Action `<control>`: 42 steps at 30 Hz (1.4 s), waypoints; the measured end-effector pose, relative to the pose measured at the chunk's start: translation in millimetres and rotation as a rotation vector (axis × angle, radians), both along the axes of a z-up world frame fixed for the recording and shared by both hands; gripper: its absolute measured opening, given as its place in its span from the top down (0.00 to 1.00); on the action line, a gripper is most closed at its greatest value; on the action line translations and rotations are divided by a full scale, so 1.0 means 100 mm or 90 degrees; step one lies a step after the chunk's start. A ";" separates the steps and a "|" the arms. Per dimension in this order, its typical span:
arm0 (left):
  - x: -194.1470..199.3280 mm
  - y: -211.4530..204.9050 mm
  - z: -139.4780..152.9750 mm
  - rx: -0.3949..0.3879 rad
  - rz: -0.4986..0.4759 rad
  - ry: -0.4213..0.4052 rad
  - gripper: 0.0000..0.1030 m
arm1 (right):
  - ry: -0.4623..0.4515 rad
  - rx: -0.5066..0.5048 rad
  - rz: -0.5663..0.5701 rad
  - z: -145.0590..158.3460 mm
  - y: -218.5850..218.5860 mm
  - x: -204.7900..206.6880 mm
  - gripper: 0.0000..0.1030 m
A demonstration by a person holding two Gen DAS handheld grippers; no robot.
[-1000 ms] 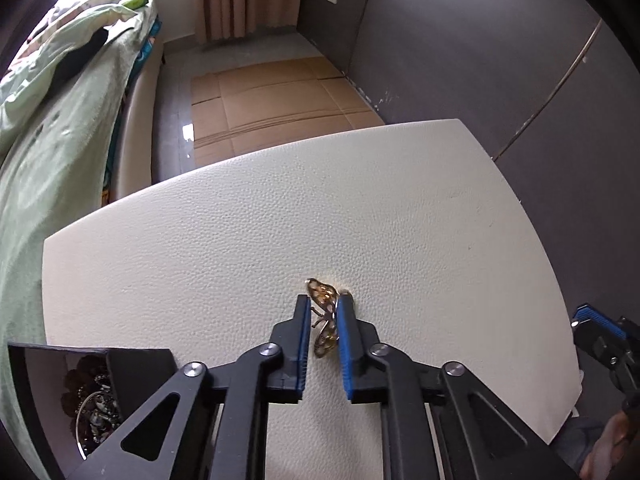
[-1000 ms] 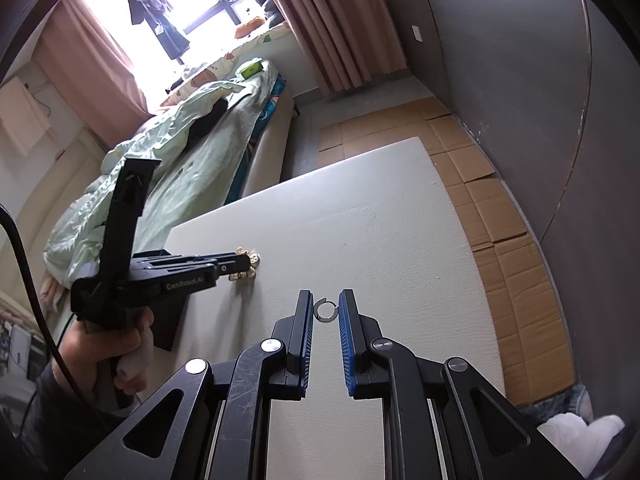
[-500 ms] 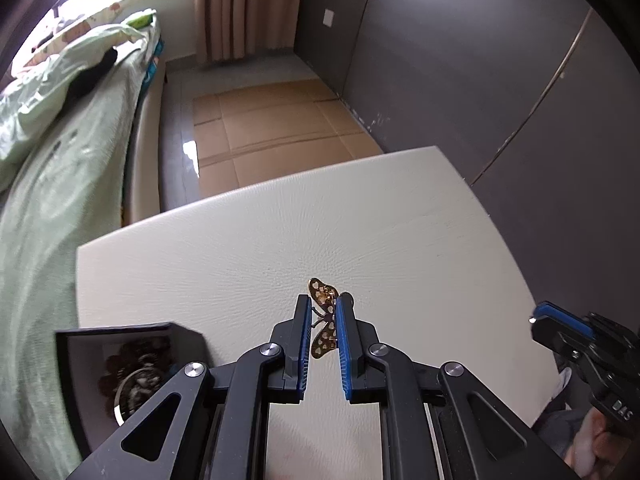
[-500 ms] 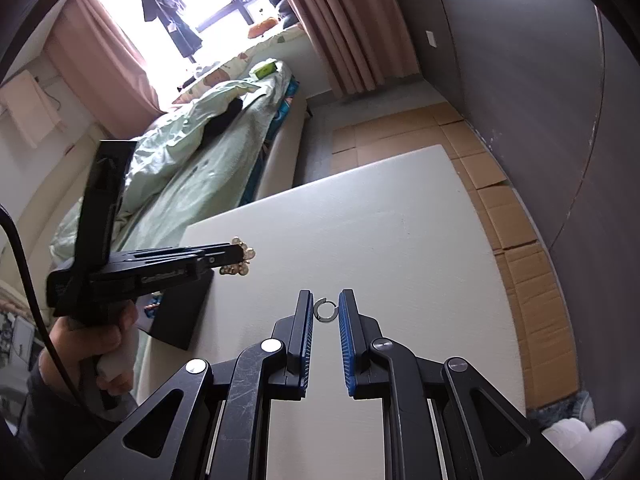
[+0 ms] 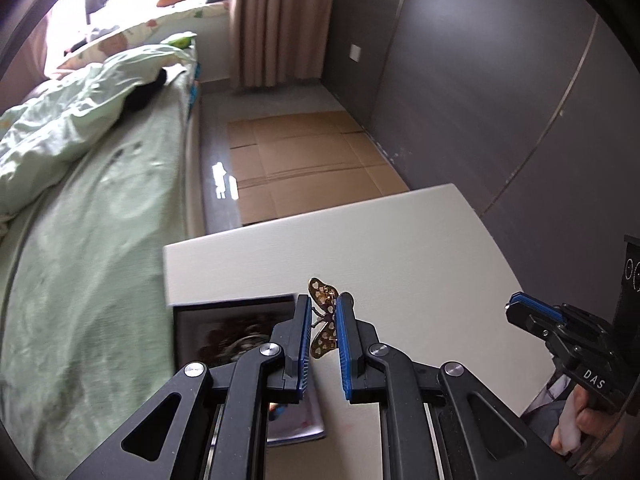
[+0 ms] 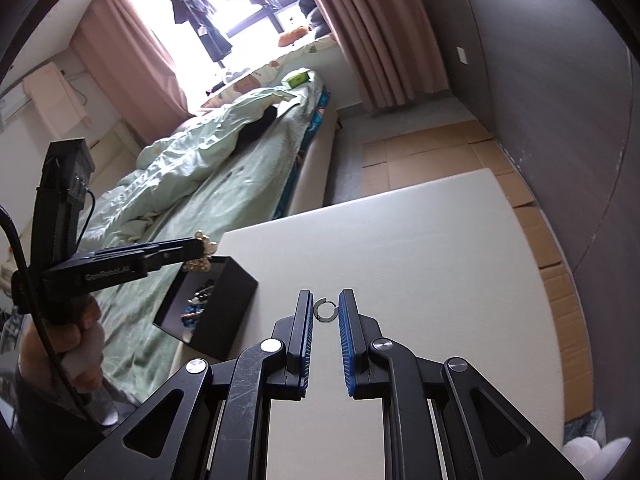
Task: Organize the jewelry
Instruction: 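Carry the butterfly brooch into the black box and open the left gripper, then lower the small silver ring into the black box and open the right gripper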
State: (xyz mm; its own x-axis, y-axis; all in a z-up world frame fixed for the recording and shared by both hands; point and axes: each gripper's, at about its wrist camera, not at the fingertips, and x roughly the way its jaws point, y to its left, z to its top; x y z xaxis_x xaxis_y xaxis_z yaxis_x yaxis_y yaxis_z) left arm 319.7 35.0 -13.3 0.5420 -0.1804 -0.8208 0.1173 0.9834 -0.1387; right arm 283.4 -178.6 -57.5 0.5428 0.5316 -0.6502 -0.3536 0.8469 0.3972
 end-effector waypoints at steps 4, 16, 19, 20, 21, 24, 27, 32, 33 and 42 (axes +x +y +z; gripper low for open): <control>-0.04 0.21 -0.02 -0.007 0.021 0.000 0.87 | -0.007 0.004 0.012 0.03 0.13 -0.01 0.86; -0.16 0.68 -0.25 -0.047 0.087 -0.008 0.87 | -0.012 -0.006 0.054 0.00 0.55 0.00 0.86; -0.17 0.74 -0.34 -0.085 0.087 0.005 0.73 | -0.009 -0.009 0.065 -0.02 0.65 0.01 0.86; -0.18 0.75 -0.35 -0.095 0.086 0.004 0.62 | -0.009 -0.010 0.070 -0.02 0.68 0.02 0.86; -0.19 0.75 -0.34 -0.100 0.085 0.001 0.51 | -0.009 -0.011 0.075 -0.02 0.71 0.02 0.86; -0.27 0.83 -0.31 -0.116 0.097 -0.022 0.41 | -0.012 -0.010 0.088 -0.02 0.81 0.00 0.86; -0.33 0.93 -0.28 -0.144 0.118 -0.030 0.41 | -0.013 -0.003 0.102 -0.01 0.90 -0.04 0.86; -0.45 1.04 -0.23 -0.155 0.142 -0.051 0.41 | -0.014 0.011 0.132 0.01 1.10 -0.10 0.86; -0.49 1.07 -0.24 -0.160 0.147 -0.052 0.41 | -0.015 0.012 0.138 0.01 1.14 -0.11 0.86; -0.70 1.23 -0.24 -0.175 0.161 -0.065 0.41 | -0.006 0.039 0.182 -0.03 1.53 -0.11 0.86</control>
State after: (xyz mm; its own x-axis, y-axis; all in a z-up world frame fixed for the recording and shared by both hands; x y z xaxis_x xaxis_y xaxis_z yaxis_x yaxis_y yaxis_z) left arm 249.4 157.6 -37.8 0.6742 -0.2360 -0.6998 -0.0978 0.9107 -0.4014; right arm 272.1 -25.9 -60.9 0.3709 0.7019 -0.6081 -0.5782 0.6869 0.4402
